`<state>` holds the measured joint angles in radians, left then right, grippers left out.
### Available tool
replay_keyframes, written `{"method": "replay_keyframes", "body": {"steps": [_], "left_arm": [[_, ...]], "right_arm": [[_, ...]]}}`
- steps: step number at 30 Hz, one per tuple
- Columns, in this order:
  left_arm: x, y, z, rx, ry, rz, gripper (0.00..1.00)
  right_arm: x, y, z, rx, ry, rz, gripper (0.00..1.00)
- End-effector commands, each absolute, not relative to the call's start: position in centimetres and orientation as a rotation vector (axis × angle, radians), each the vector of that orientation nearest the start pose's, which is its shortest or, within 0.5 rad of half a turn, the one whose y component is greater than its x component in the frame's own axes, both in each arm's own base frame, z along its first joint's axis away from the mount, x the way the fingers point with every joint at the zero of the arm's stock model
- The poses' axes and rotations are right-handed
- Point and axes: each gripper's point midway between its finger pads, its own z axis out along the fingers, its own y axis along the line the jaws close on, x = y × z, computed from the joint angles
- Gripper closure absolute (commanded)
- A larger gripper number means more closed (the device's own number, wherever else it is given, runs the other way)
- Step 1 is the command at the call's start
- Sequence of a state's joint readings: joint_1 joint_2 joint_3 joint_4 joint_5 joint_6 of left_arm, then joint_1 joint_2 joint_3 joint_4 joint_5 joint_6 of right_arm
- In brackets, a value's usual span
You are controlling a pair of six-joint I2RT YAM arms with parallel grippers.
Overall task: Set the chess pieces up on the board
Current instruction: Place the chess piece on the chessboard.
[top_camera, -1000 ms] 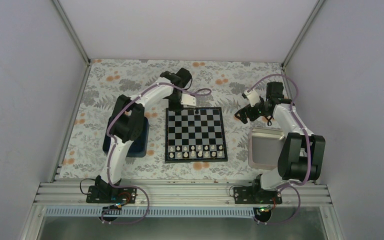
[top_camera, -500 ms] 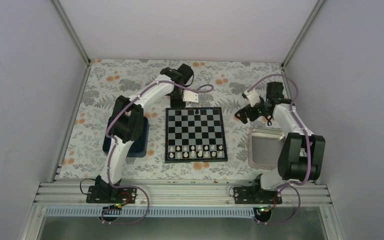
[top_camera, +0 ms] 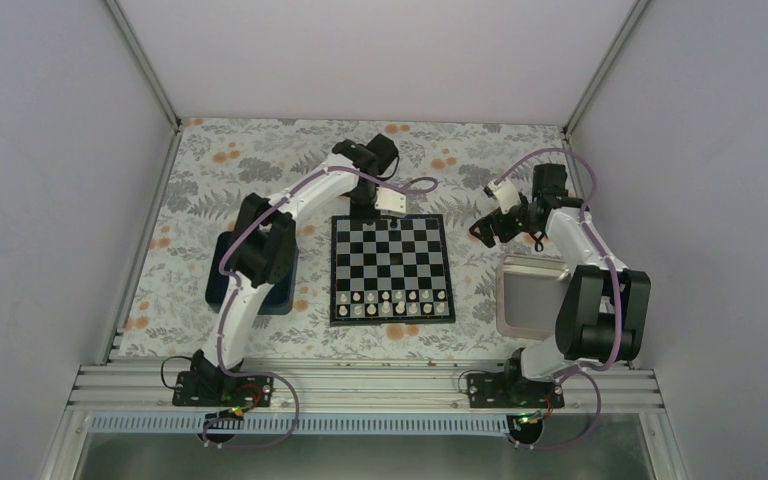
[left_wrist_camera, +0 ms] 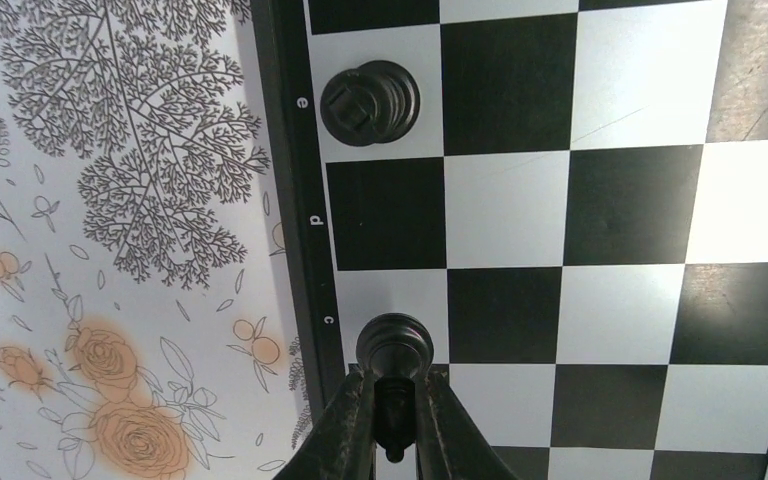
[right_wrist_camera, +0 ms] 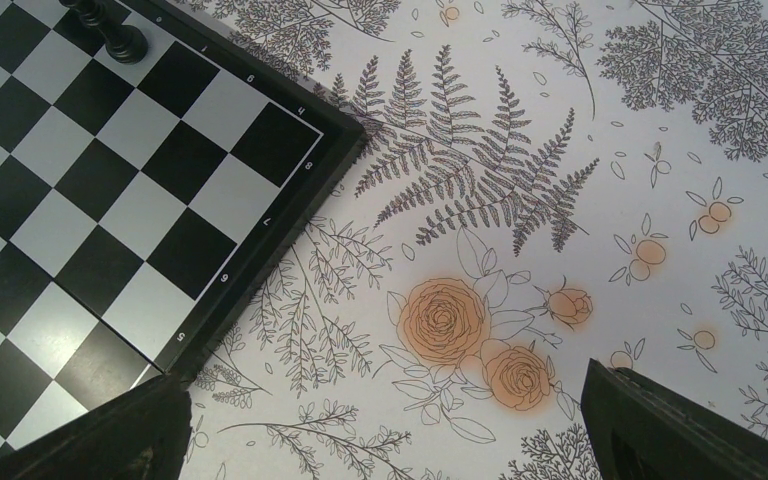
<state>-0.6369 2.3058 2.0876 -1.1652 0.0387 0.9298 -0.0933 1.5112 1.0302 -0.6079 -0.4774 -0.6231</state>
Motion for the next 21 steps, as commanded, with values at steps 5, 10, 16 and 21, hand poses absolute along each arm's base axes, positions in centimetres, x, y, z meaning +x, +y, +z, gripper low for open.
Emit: {"method": "replay_keyframes", "body": {"steps": [5,10,16,21], "left_arm": [[39.2,-29.9,6.3,2.105,2.114,-0.030,0.91],[39.3,-30.2,6.0,2.104,2.112,-0.038,0.90],[39.2,-30.2,5.8,2.114,2.119,-0.034,0.85],[39.6,-30.4,6.3,2.100,2.107,-0.023,0.76]], "right_arm": [[36.1,4.8,11.8,-0.820,2.364,0.381,0.00],[36.1,4.8,11.8,-0.821,2.364,0.380,0.00],[36.0,4.9,11.6,-0.824,2.370,0.387,0.00],[36.0,4.9,11.6,-0.828,2.368,0.390,0.00]]}}
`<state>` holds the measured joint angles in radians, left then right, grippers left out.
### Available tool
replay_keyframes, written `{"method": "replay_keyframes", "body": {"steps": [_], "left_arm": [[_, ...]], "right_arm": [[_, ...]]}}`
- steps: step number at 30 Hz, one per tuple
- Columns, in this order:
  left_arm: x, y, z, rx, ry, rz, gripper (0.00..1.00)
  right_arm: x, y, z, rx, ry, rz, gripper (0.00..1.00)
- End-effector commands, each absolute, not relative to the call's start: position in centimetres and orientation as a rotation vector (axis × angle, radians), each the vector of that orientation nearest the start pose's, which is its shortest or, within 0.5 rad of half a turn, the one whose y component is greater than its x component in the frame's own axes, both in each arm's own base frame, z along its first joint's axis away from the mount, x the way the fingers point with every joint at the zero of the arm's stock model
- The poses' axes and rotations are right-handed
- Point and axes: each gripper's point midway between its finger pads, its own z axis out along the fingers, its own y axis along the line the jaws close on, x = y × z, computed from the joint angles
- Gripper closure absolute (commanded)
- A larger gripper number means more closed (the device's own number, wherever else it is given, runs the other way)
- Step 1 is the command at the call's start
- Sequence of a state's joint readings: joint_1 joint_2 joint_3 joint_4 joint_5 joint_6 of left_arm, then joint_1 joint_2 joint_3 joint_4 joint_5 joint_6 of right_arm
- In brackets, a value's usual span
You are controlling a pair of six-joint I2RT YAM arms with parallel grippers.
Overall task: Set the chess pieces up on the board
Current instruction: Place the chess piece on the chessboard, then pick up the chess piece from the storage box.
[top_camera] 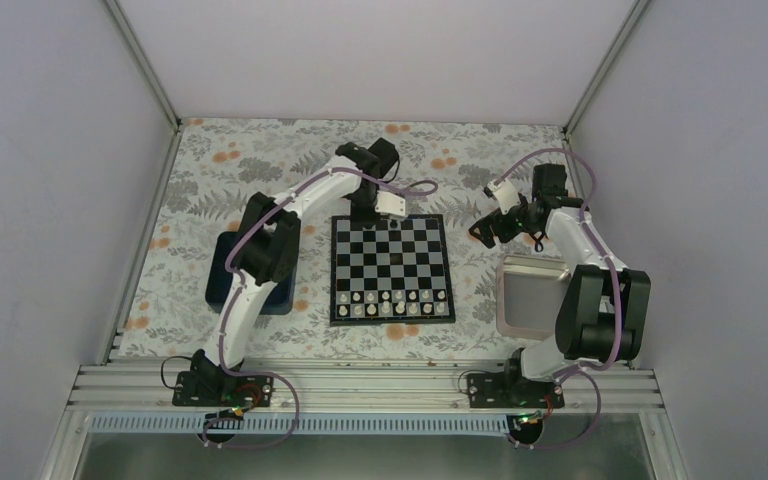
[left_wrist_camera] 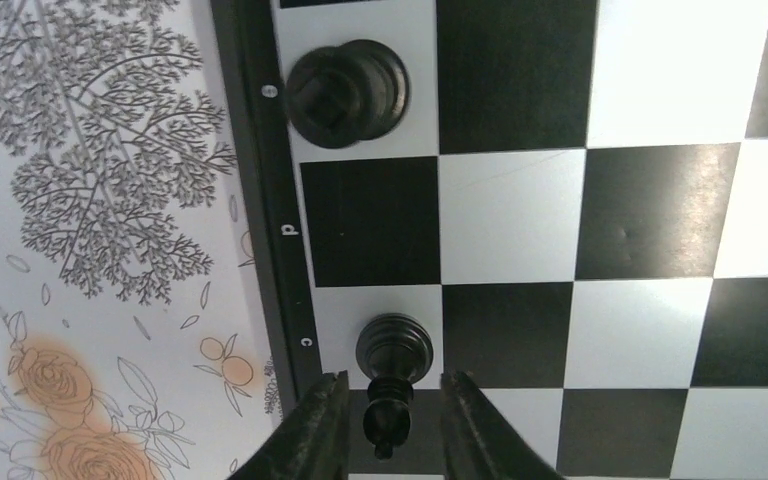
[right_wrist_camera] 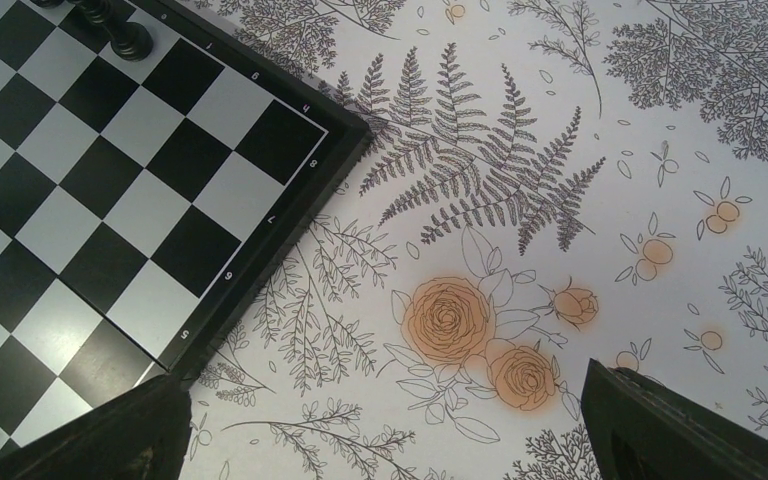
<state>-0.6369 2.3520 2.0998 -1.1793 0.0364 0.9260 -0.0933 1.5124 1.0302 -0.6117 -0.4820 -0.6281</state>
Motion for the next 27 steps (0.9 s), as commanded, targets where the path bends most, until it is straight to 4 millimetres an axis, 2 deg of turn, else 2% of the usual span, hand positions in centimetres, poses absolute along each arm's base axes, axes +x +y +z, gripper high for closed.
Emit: {"method": "replay_keyframes", "body": {"steps": [1,7,11,16,21,24,25,27], "left_arm": [[39.7,-30.6,6.7,2.094,2.099,-0.021,0.74],[40.0,-30.4,9.3,2.061,2.082,0.015,0.65],[39.2,-28.3,11.8,2.043,2.096,0.069,0.62],[38.0,-22.5,13.8,1.971,2.127,0.225,0.57],[36.1,-15.6,17.2,1.792,2.192,0.216,0.48],[34.1,-11.7,17.1,1.717,2.242,0.207,0.45],[33.0,-10.5,16.0,1.714,2.272,0.209,0.44],[31.6,-8.6,15.2,1.691,2.291,0.231,0.44]], "right_arm": [[36.0,5.0,11.6,-0.828,2.368,0.394,0.00],[35.9,4.9,11.6,-0.827,2.370,0.391,0.00],[36.0,4.9,11.6,-0.827,2.370,0.392,0.00],[35.8,4.8,11.4,-0.830,2.379,0.387,0.00],[35.9,4.8,11.4,-0.828,2.379,0.380,0.00],[35.9,4.9,11.5,-0.830,2.378,0.387,0.00],[35.9,4.9,11.5,-0.830,2.379,0.389,0.00],[35.9,4.8,11.4,-0.828,2.383,0.387,0.00]]}}
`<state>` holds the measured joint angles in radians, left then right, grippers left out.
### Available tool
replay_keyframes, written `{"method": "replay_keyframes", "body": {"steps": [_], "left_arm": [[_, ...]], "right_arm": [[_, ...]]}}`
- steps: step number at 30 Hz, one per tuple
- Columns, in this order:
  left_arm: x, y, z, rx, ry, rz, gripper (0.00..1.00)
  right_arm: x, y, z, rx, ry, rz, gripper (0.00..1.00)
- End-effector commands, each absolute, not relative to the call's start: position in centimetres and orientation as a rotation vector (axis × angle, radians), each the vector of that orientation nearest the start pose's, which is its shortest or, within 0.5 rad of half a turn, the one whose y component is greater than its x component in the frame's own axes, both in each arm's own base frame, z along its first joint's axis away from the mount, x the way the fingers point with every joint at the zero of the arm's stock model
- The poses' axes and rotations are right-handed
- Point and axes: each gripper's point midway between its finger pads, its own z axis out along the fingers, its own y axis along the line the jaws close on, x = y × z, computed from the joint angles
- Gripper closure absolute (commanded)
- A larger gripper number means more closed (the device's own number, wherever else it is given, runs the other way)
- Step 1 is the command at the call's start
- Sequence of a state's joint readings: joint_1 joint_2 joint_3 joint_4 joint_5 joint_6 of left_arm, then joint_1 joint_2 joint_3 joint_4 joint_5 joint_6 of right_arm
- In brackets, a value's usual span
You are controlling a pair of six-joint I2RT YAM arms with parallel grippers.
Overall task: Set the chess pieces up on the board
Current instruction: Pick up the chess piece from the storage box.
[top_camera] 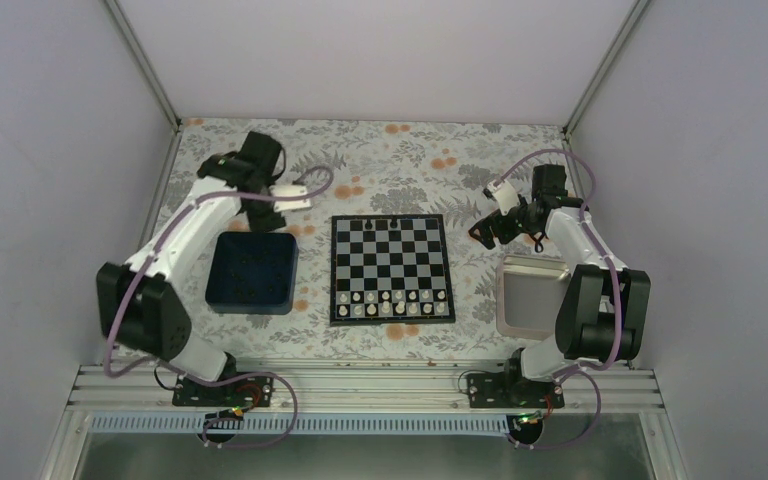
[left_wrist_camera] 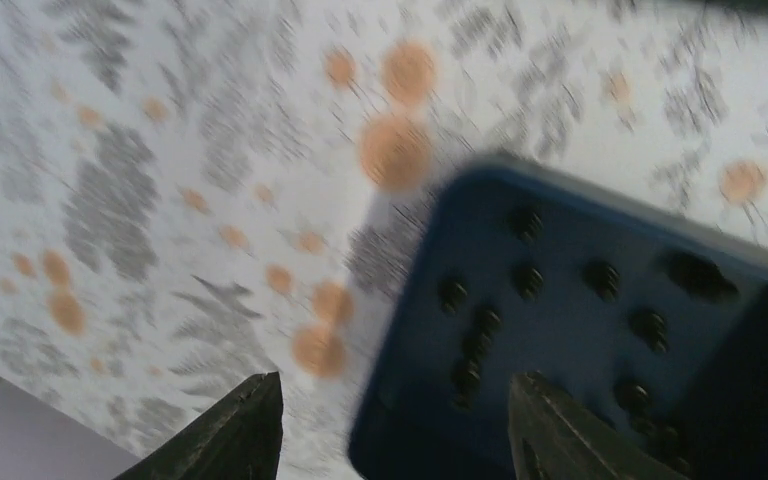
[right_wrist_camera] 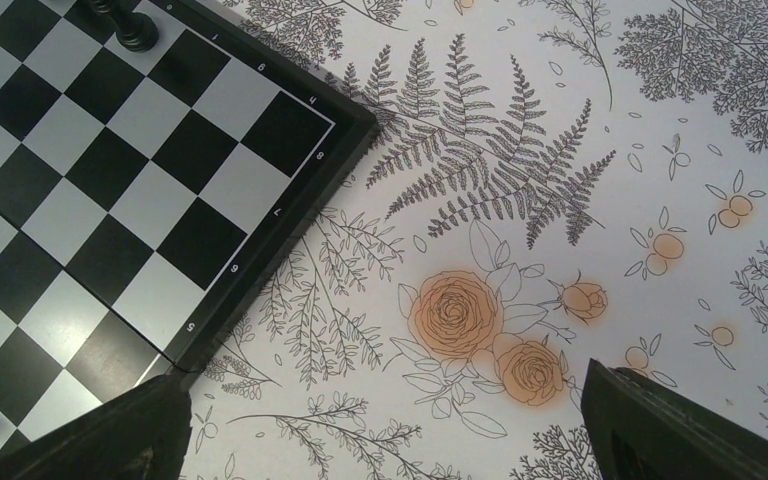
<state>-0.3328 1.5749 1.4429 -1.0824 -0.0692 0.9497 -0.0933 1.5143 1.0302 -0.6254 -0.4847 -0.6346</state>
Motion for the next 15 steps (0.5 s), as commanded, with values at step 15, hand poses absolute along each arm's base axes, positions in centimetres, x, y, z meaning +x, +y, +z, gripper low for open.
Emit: {"method": "replay_keyframes", "body": {"steps": [15], "left_arm": [[30.5,0.2,9.7,1.470,2.503,0.148,0.44]], "right_arm": [[35.8,5.0,11.1,-0.835,2.393,0.395,0.00]]}}
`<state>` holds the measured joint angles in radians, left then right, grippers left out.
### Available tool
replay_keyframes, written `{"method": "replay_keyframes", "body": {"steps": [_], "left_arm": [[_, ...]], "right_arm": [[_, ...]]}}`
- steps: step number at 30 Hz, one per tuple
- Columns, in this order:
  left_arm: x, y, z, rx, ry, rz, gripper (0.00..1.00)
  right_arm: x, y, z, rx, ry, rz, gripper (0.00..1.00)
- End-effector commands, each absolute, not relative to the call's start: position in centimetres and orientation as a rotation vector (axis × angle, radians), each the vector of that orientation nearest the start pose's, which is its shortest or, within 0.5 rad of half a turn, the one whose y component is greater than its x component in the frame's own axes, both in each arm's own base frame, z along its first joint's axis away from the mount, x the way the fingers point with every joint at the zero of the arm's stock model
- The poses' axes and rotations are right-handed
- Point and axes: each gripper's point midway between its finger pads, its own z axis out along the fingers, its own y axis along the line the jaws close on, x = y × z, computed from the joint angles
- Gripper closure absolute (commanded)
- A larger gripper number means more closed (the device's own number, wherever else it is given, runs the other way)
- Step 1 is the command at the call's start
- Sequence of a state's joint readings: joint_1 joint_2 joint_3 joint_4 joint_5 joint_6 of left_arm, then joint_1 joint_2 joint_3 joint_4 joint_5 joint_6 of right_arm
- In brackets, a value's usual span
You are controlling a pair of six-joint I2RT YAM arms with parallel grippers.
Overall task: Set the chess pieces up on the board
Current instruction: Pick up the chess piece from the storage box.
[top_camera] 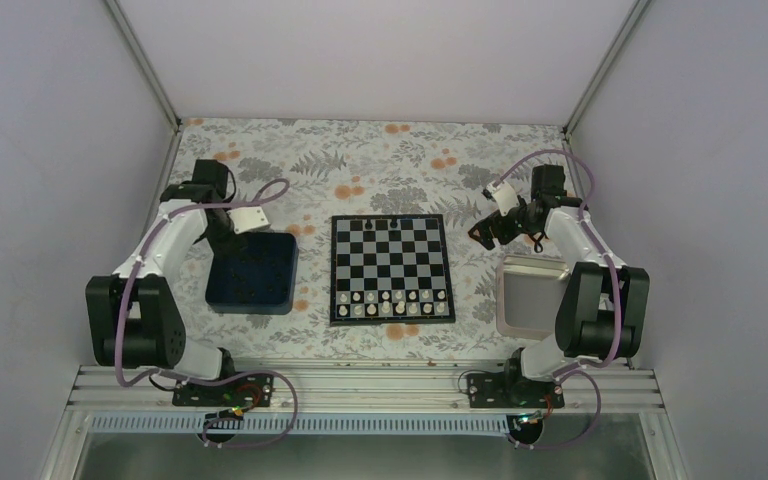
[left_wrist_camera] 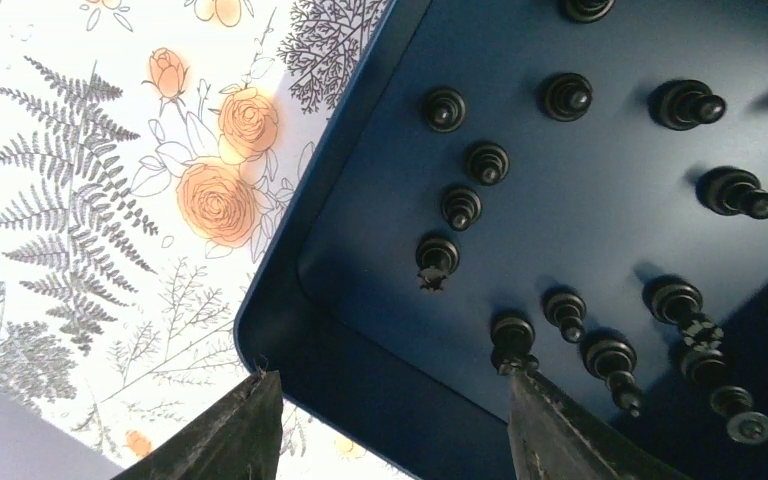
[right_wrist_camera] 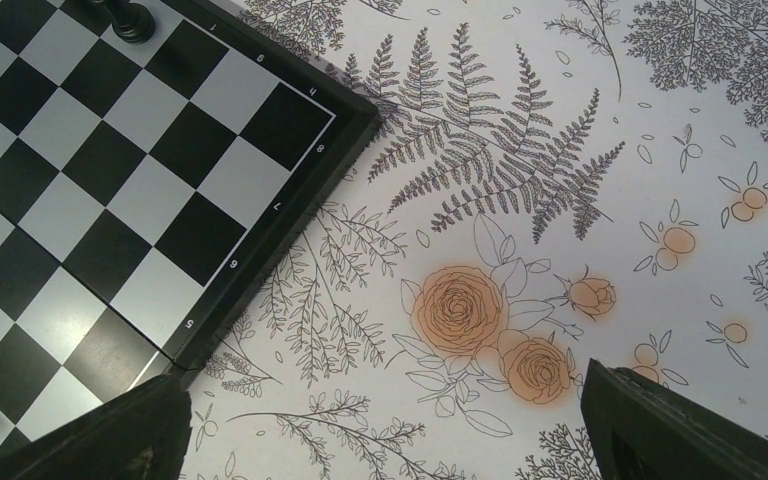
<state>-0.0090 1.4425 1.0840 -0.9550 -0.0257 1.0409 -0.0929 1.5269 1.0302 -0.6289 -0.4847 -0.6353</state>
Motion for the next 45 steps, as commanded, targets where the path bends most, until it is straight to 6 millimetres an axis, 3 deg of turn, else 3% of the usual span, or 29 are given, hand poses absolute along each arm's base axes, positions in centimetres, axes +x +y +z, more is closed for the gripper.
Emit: {"method": "replay_keyframes", "body": {"steps": [1,14,27,36,42,45], "left_arm": [[30.6,0.3,9.4,1.463,2.511,0.128,0.44],[30.4,0.7,5.2,1.456,2.596,0.006,0.46],[31.1,0.9,2.5,1.456,2.651,-0.033,0.63],[31.2,0.9,2.8,1.453,2.655,-0.047,0.86],[31.1,1.0,4.2,1.451,2.644,-0.027,0.91],[31.3,1.2,6.1,1.442,2.629,0.013,0.91]], "right_arm": [[35.7,5.0,11.1,-0.834,2.394,0.396,0.00],[35.6,5.1,10.8,-0.836,2.406,0.405,0.00],[35.6,5.1,10.8,-0.836,2.406,0.402,0.00],[35.6,5.0,10.7,-0.836,2.407,0.402,0.00],[35.6,5.1,10.8,-0.841,2.402,0.401,0.00],[35.6,5.1,11.0,-0.840,2.397,0.404,0.00]]}}
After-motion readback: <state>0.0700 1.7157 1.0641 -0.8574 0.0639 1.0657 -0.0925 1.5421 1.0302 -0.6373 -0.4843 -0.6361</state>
